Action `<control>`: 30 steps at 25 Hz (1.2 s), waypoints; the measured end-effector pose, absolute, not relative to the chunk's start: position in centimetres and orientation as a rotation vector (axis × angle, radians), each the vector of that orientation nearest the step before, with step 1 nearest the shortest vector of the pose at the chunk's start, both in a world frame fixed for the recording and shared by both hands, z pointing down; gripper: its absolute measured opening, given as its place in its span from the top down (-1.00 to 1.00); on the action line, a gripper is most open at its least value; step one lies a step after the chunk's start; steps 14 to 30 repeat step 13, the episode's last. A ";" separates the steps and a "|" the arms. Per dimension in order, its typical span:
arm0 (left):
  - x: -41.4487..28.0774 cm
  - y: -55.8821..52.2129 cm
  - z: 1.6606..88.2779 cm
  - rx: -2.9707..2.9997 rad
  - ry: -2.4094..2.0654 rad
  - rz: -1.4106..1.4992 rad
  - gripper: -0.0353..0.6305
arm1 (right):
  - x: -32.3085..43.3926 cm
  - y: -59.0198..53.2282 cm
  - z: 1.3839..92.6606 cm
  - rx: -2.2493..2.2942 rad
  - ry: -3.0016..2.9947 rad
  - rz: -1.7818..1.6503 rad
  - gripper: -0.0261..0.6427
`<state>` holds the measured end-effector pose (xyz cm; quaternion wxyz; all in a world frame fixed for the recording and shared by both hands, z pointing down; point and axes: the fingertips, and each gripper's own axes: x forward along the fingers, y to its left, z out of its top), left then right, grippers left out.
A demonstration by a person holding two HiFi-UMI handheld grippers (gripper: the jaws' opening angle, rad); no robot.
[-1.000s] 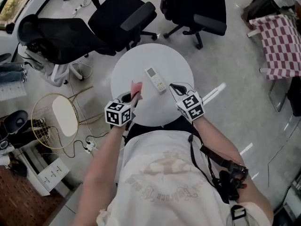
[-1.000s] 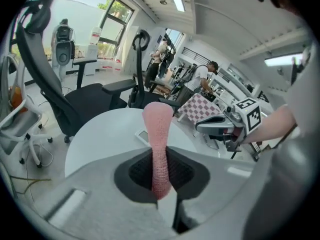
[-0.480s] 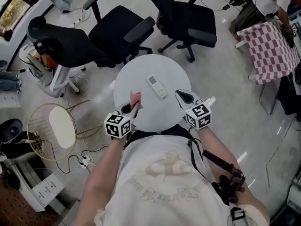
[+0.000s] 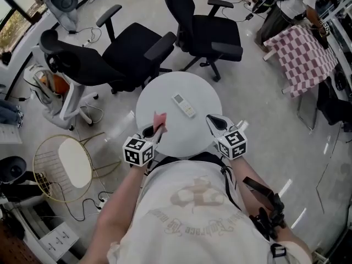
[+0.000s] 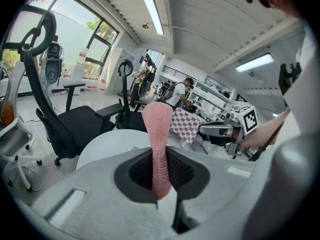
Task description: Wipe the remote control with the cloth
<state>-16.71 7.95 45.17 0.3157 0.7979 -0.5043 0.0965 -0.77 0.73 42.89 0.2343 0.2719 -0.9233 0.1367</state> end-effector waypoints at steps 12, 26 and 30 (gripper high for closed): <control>-15.7 10.7 43.8 2.190 -1.301 0.258 0.81 | -0.2 4.4 41.3 0.792 -2.543 0.318 0.90; -15.5 11.0 43.6 2.195 -1.301 0.258 0.81 | -0.1 4.6 41.2 0.793 -2.545 0.315 0.90; -15.5 11.0 43.6 2.195 -1.301 0.258 0.81 | -0.1 4.6 41.2 0.793 -2.545 0.315 0.90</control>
